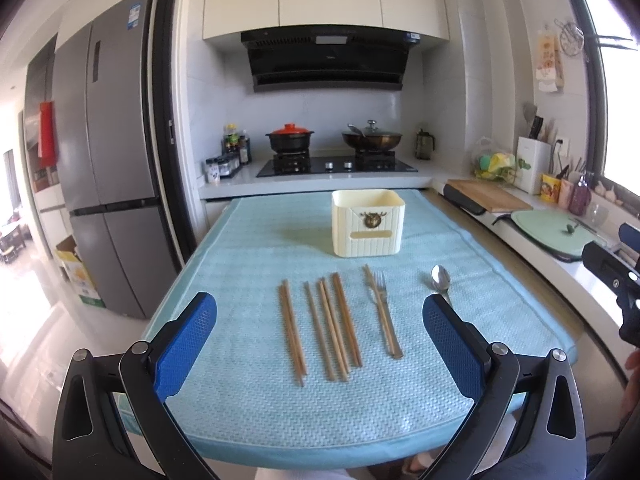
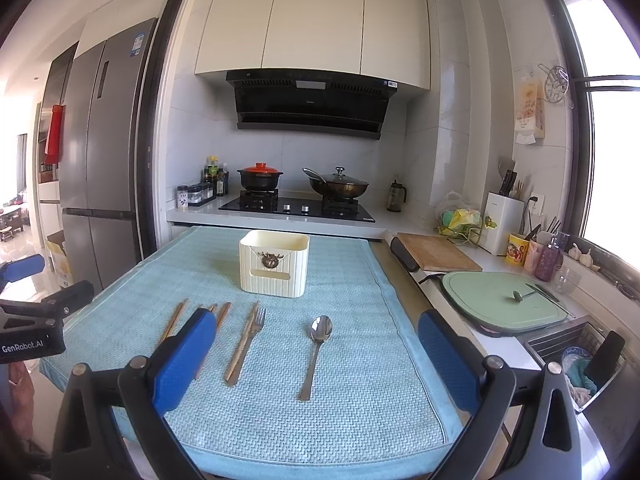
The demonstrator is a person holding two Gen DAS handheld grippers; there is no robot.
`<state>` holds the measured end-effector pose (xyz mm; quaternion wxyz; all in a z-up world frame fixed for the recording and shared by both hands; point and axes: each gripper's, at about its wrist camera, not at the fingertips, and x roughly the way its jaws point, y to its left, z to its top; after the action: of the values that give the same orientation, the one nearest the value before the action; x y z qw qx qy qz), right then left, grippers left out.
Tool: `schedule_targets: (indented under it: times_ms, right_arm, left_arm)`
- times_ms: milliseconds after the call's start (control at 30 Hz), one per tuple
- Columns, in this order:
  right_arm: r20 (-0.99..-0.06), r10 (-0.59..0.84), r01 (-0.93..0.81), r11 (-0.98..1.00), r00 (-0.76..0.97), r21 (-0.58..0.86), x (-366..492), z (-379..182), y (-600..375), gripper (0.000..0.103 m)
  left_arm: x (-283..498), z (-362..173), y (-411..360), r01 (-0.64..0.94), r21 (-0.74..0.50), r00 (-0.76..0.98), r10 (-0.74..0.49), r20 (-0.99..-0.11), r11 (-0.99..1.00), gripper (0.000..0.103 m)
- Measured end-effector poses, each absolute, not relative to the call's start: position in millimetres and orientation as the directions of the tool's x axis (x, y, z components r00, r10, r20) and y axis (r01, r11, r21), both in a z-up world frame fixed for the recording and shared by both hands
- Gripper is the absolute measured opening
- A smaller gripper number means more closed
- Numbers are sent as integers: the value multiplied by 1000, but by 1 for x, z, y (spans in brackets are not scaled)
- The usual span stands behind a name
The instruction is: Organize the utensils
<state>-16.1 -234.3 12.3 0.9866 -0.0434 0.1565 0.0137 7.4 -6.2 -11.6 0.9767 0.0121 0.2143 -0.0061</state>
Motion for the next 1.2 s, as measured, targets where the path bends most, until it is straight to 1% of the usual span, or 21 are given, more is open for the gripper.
schedule_targets:
  times_ms: [67, 167, 233, 300, 367, 467, 567, 667, 733, 833, 1000, 1200]
  right_arm:
    - [-294, 32, -50, 997, 955, -56, -13, 14, -240, 103]
    - [-268, 52, -64, 997, 962, -35, -6, 16, -246, 103]
    - [-262, 56, -69, 997, 963, -39, 0, 15, -249, 103]
    - [-262, 65, -78, 996, 963, -36, 8, 12, -253, 103]
    - [-287, 88, -95, 995, 954, -12, 20, 6, -259, 103]
    - [-332, 113, -113, 993, 937, 18, 39, -9, -267, 103]
    - [-415, 116, -115, 993, 903, 26, 61, -28, -271, 103]
    - [-505, 30, -55, 998, 863, -36, 82, -47, -269, 103]
    - [-538, -7, -17, 999, 843, -41, 93, -57, -272, 103]
    - [-581, -12, 13, 1000, 814, -3, 110, -72, -281, 103]
    - [-627, -6, 35, 999, 779, 35, 134, -90, -288, 103]
    - [-633, 8, 14, 999, 774, 31, 145, -96, -281, 103]
  left_arm:
    - [15, -15, -5, 43, 20, 896, -30, -443, 999, 103]
    - [29, -22, 0, 28, 36, 874, -7, -486, 999, 103]
    - [39, -28, 9, 18, 1, 858, -15, -514, 1000, 103]
    - [49, -35, 21, 28, -54, 840, -53, -540, 998, 103]
    - [58, -42, 35, 22, -106, 836, -76, -543, 994, 103]
    - [77, -55, 57, -42, -136, 829, -42, -557, 990, 103]
    - [98, -66, 71, -94, -114, 812, 10, -583, 989, 103]
    - [118, -80, 77, -115, -81, 791, 42, -611, 990, 103]
    - [133, -90, 80, -120, -69, 771, 49, -635, 990, 103]
    - [155, -107, 80, -119, -64, 740, 45, -671, 991, 103]
    - [190, -133, 80, -122, -45, 697, 53, -715, 992, 103]
    - [220, -155, 85, -136, -36, 655, 62, -753, 990, 103]
